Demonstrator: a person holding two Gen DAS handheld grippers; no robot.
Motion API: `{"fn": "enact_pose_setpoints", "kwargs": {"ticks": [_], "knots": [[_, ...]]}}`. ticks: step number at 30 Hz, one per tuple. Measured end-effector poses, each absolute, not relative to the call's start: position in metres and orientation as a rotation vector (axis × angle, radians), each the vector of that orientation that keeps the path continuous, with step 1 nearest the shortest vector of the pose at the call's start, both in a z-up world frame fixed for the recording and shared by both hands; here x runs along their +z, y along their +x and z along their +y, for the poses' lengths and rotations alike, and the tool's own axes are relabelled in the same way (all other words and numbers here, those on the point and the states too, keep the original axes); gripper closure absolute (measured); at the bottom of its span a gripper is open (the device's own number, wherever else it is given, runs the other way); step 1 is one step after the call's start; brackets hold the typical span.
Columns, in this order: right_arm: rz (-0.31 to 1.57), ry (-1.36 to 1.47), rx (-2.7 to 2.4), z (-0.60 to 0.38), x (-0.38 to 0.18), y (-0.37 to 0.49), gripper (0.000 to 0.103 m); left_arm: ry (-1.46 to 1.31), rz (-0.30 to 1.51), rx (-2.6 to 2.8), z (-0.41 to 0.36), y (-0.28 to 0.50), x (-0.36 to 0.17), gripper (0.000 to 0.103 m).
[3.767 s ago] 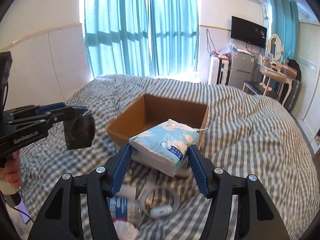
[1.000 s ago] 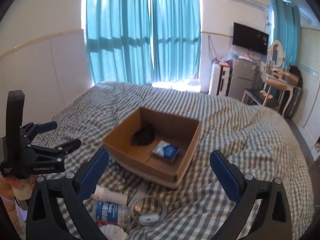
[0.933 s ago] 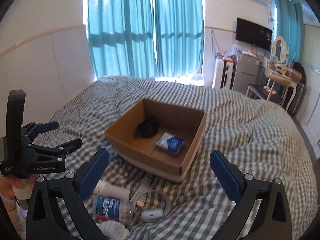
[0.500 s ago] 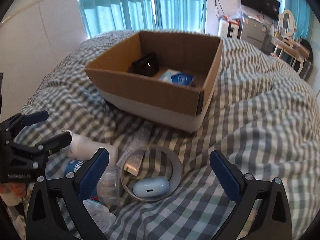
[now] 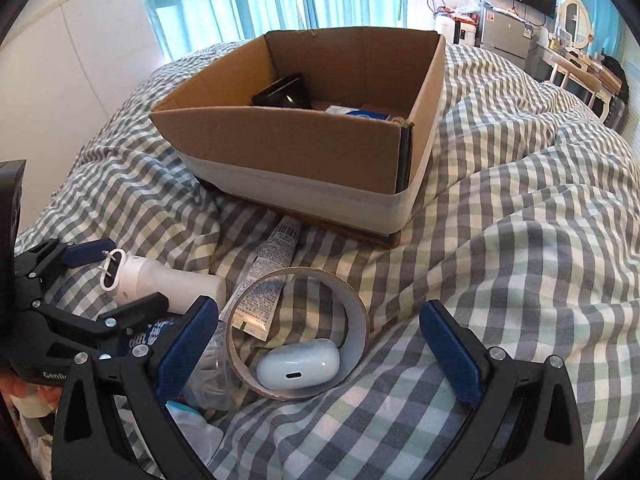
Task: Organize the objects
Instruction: 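Move both tools back to the remaining items beside the box, then grasp the white plug adapter with the left tool while the right grasps the tape roll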
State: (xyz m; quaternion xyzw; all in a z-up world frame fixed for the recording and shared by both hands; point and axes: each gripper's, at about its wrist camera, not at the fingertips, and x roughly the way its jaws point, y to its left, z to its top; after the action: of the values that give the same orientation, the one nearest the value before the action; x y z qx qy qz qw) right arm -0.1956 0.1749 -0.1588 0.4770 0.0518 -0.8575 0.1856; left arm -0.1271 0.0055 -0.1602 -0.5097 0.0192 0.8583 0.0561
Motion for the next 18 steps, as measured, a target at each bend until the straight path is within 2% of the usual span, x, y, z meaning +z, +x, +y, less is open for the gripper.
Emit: {"fn": "enact_pose_setpoints", "kwargs": {"ticks": [1, 3, 4, 5, 10, 18], "knots": [[0.156, 1.35, -2.413, 0.172, -0.161, -0.197, 0.002, -1.544, 0.061, 2.599, 0.008, -0.126, -0.161, 0.006], [0.172, 1.365, -2.399, 0.168, -0.164, -0.198, 0.002, -1.526, 0.054, 2.562, 0.014, -0.123, -0.161, 0.022], [0.181, 1.376, -2.385, 0.166, -0.166, -0.199, 0.002, -1.522, 0.025, 2.533, 0.015, -0.122, -0.161, 0.034], [0.19, 1.389, -2.371, 0.163, -0.169, -0.2, 0.002, -1.522, -0.017, 2.506, 0.015, -0.122, -0.162, 0.038], [0.215, 1.468, -2.32, 0.157, -0.183, -0.209, 0.002, -1.514, -0.07, 2.501, 0.009, -0.116, -0.165, 0.045], [0.203, 1.497, -2.294, 0.154, -0.187, -0.214, 0.004, -1.457, -0.037, 2.587, 0.006, -0.109, -0.145, 0.046]]}}
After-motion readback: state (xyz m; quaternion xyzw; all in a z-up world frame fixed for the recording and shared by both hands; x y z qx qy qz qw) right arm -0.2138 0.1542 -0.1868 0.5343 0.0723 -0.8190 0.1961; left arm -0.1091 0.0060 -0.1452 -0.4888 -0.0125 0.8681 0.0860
